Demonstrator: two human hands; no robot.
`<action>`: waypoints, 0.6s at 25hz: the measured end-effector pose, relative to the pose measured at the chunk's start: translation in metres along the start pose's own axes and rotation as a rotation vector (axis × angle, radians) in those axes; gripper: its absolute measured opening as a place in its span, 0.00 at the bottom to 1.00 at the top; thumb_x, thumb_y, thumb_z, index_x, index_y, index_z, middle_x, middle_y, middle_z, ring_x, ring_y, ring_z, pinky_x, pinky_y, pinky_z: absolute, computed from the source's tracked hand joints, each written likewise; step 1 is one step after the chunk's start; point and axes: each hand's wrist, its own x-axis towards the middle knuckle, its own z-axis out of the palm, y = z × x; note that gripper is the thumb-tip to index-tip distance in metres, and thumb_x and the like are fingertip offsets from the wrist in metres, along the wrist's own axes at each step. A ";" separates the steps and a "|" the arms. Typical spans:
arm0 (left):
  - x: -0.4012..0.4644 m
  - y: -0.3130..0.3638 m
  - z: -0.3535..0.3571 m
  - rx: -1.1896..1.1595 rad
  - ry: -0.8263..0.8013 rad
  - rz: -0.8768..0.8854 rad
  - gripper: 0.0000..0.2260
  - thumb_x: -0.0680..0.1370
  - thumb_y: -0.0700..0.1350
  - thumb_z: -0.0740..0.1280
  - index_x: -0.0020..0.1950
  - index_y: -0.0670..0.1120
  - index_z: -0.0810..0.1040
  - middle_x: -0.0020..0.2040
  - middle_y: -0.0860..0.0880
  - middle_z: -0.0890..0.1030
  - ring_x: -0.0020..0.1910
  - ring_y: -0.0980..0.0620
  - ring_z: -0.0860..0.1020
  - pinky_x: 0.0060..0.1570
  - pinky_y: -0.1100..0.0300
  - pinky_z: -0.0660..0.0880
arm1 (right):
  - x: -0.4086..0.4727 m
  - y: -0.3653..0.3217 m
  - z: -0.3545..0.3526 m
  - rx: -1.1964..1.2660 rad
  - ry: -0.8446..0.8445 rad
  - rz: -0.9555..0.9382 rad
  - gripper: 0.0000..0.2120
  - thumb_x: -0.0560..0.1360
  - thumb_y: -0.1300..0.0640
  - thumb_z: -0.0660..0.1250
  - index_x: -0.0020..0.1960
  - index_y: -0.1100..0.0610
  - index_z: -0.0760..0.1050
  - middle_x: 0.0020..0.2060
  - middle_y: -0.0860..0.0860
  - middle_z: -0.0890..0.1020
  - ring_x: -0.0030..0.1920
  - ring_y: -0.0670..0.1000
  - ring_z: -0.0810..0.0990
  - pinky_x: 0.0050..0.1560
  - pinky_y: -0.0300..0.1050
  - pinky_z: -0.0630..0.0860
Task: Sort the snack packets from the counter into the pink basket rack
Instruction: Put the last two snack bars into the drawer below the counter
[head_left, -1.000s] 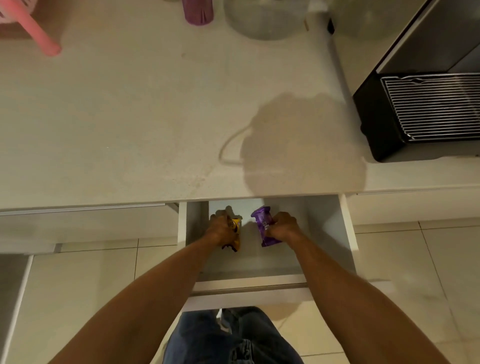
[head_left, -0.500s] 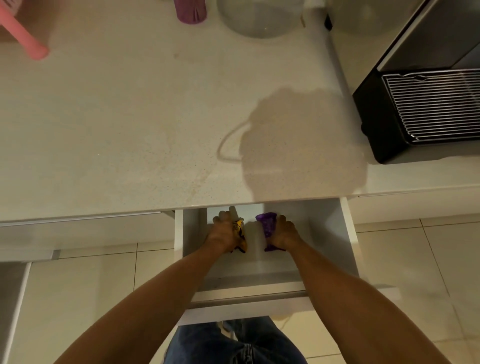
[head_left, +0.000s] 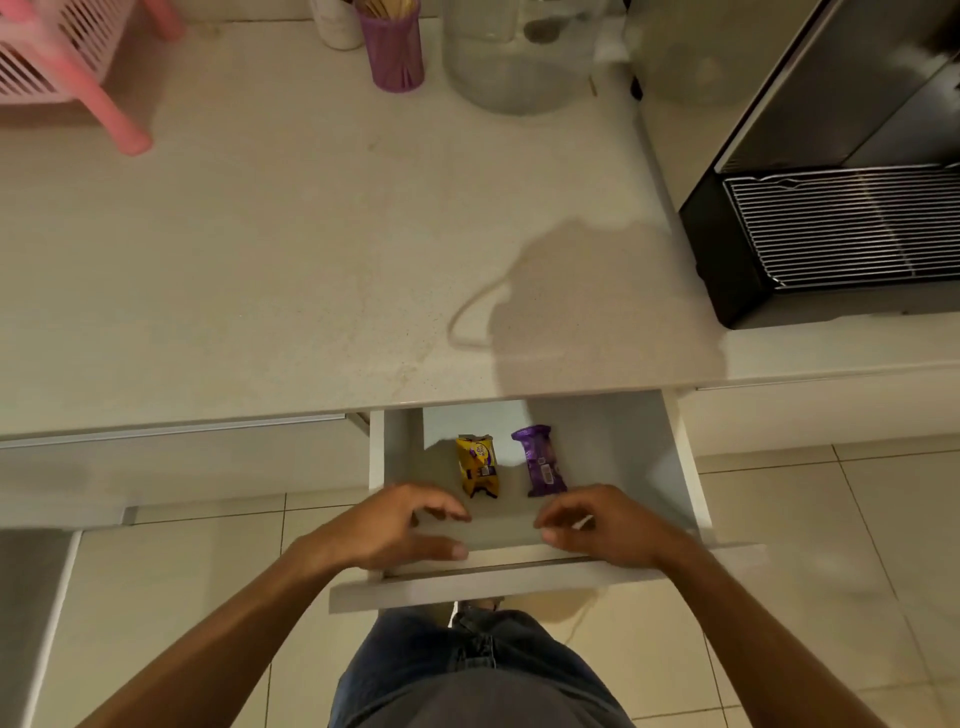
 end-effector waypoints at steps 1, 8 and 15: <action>-0.004 0.001 0.005 0.012 -0.067 -0.010 0.22 0.68 0.70 0.67 0.59 0.65 0.75 0.55 0.72 0.74 0.57 0.70 0.72 0.55 0.65 0.73 | -0.007 -0.002 0.001 -0.019 -0.033 -0.010 0.08 0.74 0.43 0.69 0.53 0.38 0.79 0.49 0.34 0.81 0.52 0.35 0.78 0.52 0.31 0.75; -0.009 0.008 0.020 0.115 -0.125 0.056 0.17 0.69 0.64 0.69 0.56 0.62 0.77 0.53 0.68 0.77 0.52 0.69 0.72 0.50 0.65 0.70 | -0.014 -0.010 0.013 -0.201 -0.059 -0.085 0.18 0.68 0.37 0.73 0.57 0.40 0.80 0.52 0.33 0.77 0.54 0.36 0.74 0.53 0.35 0.71; -0.018 0.012 0.021 0.209 0.126 0.093 0.23 0.68 0.66 0.69 0.60 0.62 0.74 0.72 0.62 0.67 0.69 0.62 0.64 0.65 0.60 0.64 | -0.014 -0.009 0.024 -0.319 0.201 -0.126 0.31 0.65 0.33 0.70 0.65 0.31 0.63 0.54 0.19 0.65 0.55 0.30 0.69 0.56 0.35 0.68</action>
